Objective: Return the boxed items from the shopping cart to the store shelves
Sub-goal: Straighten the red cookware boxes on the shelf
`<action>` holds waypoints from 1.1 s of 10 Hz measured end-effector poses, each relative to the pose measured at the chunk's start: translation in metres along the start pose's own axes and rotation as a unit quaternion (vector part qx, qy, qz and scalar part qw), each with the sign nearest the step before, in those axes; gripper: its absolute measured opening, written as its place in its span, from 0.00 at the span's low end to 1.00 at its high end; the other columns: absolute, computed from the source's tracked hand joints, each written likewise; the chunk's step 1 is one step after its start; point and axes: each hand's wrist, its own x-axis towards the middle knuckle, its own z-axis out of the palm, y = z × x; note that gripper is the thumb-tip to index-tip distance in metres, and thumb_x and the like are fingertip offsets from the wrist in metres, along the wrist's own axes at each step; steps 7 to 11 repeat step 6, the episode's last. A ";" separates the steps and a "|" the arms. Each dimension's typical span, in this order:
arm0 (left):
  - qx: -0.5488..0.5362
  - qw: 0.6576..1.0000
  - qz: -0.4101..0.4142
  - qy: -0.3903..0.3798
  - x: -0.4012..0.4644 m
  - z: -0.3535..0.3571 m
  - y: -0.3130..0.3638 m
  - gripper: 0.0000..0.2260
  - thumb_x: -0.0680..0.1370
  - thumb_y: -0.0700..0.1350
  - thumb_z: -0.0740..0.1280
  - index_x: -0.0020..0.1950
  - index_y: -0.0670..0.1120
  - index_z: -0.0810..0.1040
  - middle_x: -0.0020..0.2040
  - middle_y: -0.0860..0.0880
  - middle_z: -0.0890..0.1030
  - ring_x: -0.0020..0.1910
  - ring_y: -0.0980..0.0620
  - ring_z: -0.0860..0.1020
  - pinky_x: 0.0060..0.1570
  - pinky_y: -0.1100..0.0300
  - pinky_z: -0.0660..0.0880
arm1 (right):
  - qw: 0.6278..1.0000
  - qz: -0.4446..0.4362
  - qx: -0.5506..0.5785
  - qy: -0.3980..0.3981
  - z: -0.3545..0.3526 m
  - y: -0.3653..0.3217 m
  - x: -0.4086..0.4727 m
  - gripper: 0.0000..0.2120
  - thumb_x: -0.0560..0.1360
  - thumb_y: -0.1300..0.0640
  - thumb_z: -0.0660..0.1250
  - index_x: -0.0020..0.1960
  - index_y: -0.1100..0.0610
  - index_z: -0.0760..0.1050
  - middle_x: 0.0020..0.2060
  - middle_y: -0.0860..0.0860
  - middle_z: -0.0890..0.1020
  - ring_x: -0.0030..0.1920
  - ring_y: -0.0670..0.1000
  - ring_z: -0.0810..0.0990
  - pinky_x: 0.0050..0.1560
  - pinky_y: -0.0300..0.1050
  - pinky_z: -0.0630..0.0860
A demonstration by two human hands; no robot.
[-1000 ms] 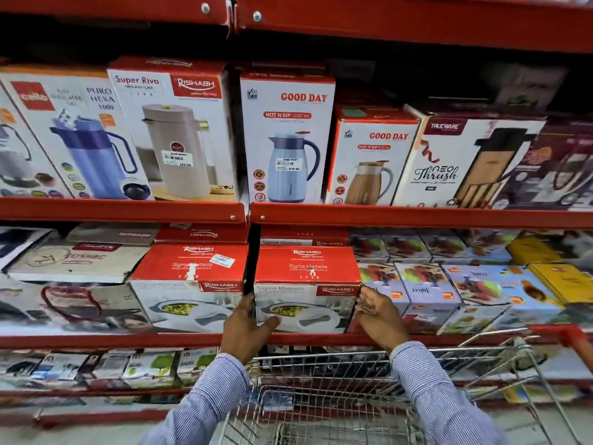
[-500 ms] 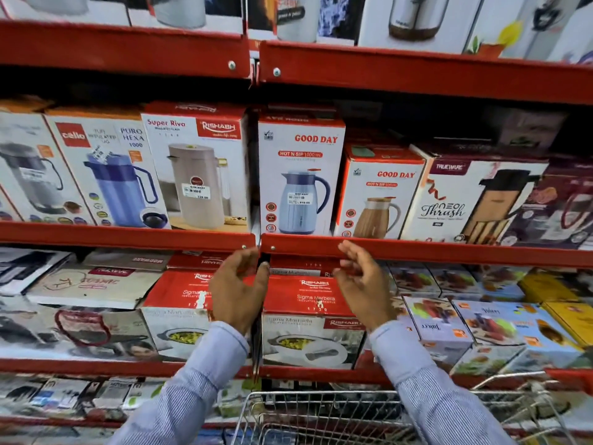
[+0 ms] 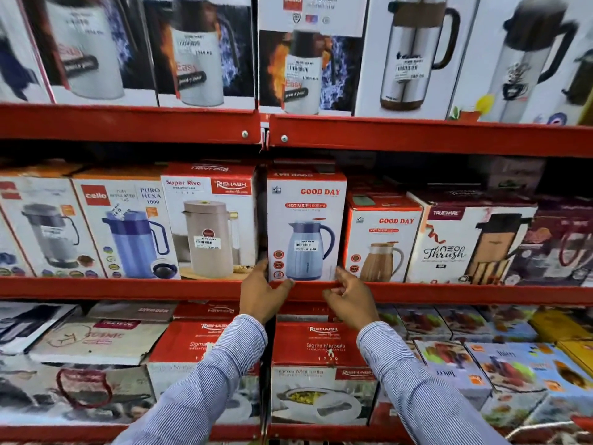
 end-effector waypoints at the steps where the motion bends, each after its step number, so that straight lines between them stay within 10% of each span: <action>1: -0.011 1.000 -0.001 0.000 0.000 -0.001 -0.002 0.22 0.70 0.45 0.74 0.64 0.46 0.76 0.57 0.48 0.85 0.54 0.50 0.83 0.60 0.53 0.78 | 1.000 0.003 0.003 -0.003 -0.001 0.001 0.000 0.33 0.71 0.60 0.68 0.75 0.57 0.61 0.59 0.54 0.82 0.34 0.34 0.75 0.29 0.22 0.70; 11: 0.011 1.000 0.012 -0.006 -0.006 -0.004 -0.002 0.22 0.70 0.46 0.74 0.63 0.47 0.76 0.56 0.49 0.85 0.54 0.50 0.83 0.60 0.53 0.78 | 1.000 0.003 0.011 -0.013 -0.005 0.004 -0.004 0.33 0.72 0.62 0.67 0.75 0.57 0.61 0.60 0.53 0.81 0.48 0.45 0.83 0.35 0.26 0.74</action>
